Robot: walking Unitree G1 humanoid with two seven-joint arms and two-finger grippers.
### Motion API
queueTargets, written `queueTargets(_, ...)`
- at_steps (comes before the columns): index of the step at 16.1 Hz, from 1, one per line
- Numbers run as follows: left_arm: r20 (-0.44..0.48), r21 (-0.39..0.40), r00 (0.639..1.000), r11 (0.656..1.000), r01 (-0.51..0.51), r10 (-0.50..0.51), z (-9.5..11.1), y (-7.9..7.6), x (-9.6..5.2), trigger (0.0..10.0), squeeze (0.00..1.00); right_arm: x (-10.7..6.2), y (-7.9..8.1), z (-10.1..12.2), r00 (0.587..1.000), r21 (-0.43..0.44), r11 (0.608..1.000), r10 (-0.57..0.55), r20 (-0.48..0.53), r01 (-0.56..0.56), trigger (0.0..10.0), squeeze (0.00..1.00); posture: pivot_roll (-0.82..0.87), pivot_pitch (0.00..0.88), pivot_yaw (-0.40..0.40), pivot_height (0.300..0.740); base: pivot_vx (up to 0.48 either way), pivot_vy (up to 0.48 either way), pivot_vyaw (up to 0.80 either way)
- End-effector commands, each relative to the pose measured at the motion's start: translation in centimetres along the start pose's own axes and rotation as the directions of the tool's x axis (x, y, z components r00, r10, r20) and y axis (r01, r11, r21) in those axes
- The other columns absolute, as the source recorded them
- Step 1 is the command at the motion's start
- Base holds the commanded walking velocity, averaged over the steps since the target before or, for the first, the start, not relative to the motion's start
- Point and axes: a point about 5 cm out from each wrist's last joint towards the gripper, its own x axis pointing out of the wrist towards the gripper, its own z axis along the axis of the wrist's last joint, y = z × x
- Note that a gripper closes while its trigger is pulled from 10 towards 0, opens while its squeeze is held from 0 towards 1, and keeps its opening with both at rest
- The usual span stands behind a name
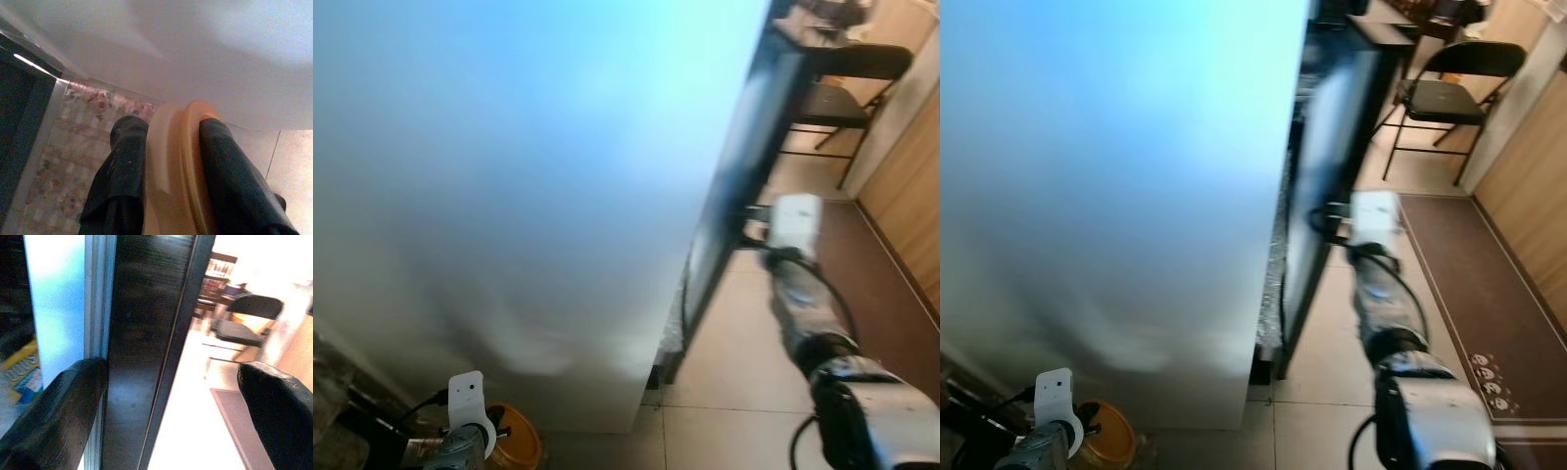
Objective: Restocking fridge
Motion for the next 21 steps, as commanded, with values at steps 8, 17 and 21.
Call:
queueTargets(8,-0.012,0.005,1.000,1.000,0.005,-0.005,-0.1,0.0,0.0,10.0,0.00,-5.3,-3.4,-8.8,0.927,0.013,0.989,-0.135,-0.351,0.149,10.0,0.00,-0.03,0.000,-0.010,0.740,0.000,0.000,0.00)
queueTargets(17,-0.018,0.042,1.000,0.999,-0.004,0.004,0.1,0.0,0.1,10.0,0.00,-18.8,0.9,-20.1,0.538,0.093,0.993,0.118,-0.835,-0.074,10.0,0.00,-0.02,0.000,-0.017,0.740,0.000,-0.031,0.00)
queueTargets(21,-0.018,0.033,1.000,0.999,0.002,-0.001,0.1,-0.1,0.1,10.0,0.00,-19.5,0.7,-20.5,0.514,0.100,0.995,0.099,-0.852,-0.026,10.0,0.00,-0.01,0.000,-0.029,0.740,0.000,-0.400,0.00)
